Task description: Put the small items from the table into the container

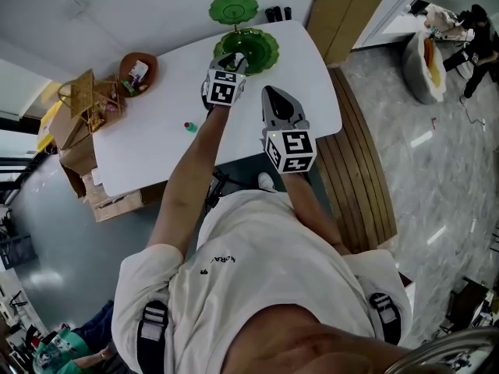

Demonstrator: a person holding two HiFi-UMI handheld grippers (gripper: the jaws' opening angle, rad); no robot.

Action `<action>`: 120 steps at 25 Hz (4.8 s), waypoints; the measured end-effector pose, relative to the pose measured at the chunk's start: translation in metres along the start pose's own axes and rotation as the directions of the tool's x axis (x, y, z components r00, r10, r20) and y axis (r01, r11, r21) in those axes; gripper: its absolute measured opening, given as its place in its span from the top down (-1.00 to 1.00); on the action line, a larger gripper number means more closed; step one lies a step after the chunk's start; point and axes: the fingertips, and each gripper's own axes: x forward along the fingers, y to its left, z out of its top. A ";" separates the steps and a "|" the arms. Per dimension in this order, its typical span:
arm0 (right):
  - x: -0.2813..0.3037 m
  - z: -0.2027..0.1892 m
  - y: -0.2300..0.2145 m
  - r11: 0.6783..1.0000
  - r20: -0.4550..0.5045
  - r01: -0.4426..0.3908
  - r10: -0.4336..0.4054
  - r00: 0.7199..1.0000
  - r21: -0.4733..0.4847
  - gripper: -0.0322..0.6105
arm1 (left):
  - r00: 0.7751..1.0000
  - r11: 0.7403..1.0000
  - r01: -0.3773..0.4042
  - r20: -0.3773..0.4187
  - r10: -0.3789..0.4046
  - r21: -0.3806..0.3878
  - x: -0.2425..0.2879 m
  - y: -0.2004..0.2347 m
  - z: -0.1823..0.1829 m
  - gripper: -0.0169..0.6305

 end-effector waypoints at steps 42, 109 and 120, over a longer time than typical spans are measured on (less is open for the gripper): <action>-0.006 0.009 0.035 0.998 0.016 -0.059 0.059 0.998 -0.008 0.89 | 0.981 0.986 -0.115 0.144 0.132 -0.120 -0.104 0.009 0.028 0.93; 0.046 -0.051 0.162 0.934 -0.135 -0.355 0.358 0.924 0.050 0.89 | 0.933 0.960 -0.248 -0.233 0.274 0.134 -0.222 0.070 -0.182 0.93; 0.052 -0.060 0.146 0.939 -0.163 -0.338 0.343 0.925 0.058 0.89 | 0.890 0.953 -0.050 -0.420 0.178 0.298 -0.185 0.067 -0.221 0.67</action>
